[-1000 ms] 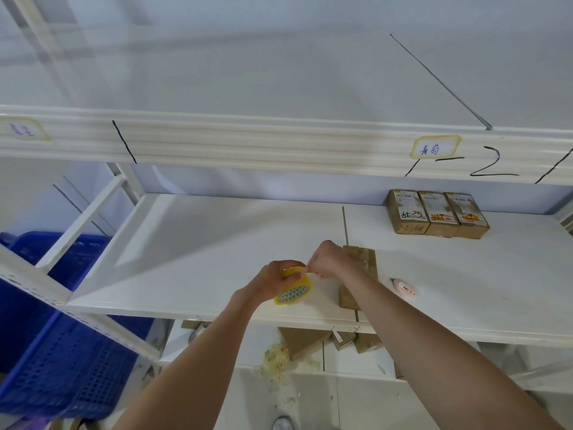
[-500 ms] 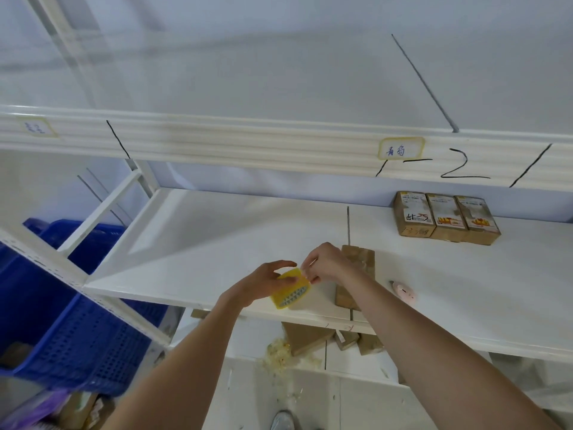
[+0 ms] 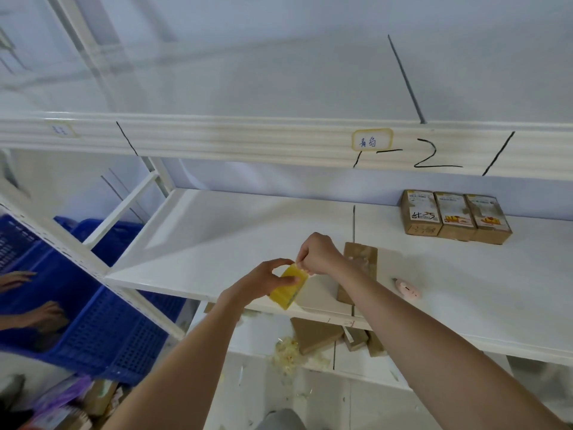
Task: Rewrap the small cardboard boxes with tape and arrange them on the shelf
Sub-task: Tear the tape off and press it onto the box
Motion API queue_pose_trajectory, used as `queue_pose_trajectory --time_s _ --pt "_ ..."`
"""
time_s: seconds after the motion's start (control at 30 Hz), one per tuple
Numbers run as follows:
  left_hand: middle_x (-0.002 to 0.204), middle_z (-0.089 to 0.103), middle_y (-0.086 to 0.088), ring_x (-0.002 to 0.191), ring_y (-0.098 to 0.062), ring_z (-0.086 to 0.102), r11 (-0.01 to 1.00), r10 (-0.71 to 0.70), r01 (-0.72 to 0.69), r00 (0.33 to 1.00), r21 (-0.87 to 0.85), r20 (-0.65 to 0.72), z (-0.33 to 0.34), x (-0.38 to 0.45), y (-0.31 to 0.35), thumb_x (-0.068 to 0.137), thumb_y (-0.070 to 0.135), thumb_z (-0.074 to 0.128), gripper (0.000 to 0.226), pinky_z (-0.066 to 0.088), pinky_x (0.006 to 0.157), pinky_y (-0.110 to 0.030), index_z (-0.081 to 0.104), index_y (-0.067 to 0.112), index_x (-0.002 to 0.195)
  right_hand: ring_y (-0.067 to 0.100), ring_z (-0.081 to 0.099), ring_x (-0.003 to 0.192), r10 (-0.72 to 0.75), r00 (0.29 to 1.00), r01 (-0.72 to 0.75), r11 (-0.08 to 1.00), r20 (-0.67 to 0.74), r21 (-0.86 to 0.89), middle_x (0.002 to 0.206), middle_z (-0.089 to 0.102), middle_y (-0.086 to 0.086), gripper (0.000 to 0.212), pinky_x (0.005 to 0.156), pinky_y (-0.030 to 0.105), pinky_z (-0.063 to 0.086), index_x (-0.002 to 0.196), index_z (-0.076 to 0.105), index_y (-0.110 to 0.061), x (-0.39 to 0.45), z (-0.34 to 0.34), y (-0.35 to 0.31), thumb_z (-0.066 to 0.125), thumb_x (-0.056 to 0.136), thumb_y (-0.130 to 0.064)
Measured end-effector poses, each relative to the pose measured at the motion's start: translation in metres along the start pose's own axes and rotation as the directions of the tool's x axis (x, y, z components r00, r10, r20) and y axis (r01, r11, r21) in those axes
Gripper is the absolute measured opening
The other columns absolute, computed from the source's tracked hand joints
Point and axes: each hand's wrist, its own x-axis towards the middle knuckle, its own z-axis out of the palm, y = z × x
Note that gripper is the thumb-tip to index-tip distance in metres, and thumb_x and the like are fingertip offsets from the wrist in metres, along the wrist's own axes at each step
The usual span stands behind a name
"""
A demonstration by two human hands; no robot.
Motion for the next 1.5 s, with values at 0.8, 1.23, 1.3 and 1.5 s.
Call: queue_pose_trajectory --time_s 0.8,1.23,1.3,1.5 --pt "0.113 0.068 -0.006 0.103 -0.026 0.069 0.904 -0.332 0.385 0.906 -0.185 0.263 -0.046 -0.036 -0.098 0.094 0.047 0.066 0.045 0.057 0.095 -0.043 0.06 0.016 0.126 0.024 0.074 0.079 0.013 0.992 0.0 0.995 0.126 -0.098 0.109 0.069 0.013 0.031 0.071 0.027 0.06 0.112 0.072 -0.009 0.021 0.102 -0.054 0.075 0.083 0.002" --pt "0.109 0.072 -0.012 0.095 -0.028 0.074 0.875 -0.364 0.43 0.888 -0.223 0.281 -0.041 -0.006 -0.139 0.097 0.038 0.062 0.045 0.061 0.087 -0.043 0.058 0.005 0.129 0.03 0.064 0.097 -0.008 1.0 0.007 0.935 0.0 -0.355 0.11 0.061 0.013 0.03 0.085 0.038 0.055 0.111 0.062 -0.004 0.045 0.162 -0.061 0.049 0.088 0.012" --pt "0.111 0.072 -0.013 0.096 -0.029 0.074 0.875 -0.354 0.427 0.886 -0.228 0.301 -0.041 -0.003 -0.143 0.097 0.038 0.063 0.048 0.06 0.088 -0.045 0.058 0.005 0.13 0.029 0.062 0.092 -0.016 1.0 0.017 0.914 0.004 -0.405 0.103 0.06 0.012 0.026 0.076 0.035 0.051 0.103 0.06 -0.003 0.046 0.165 -0.063 0.049 0.086 0.013" --pt "0.114 0.071 -0.013 0.099 -0.029 0.073 0.876 -0.327 0.421 0.877 -0.236 0.352 -0.041 0.004 -0.145 0.098 0.035 0.063 0.044 0.059 0.09 -0.048 0.057 0.005 0.13 0.02 0.038 0.061 -0.059 0.998 0.059 0.825 0.018 -0.562 0.069 0.034 0.001 0.038 0.051 0.028 0.027 0.068 0.028 -0.014 0.039 0.171 -0.072 0.051 0.081 0.014"
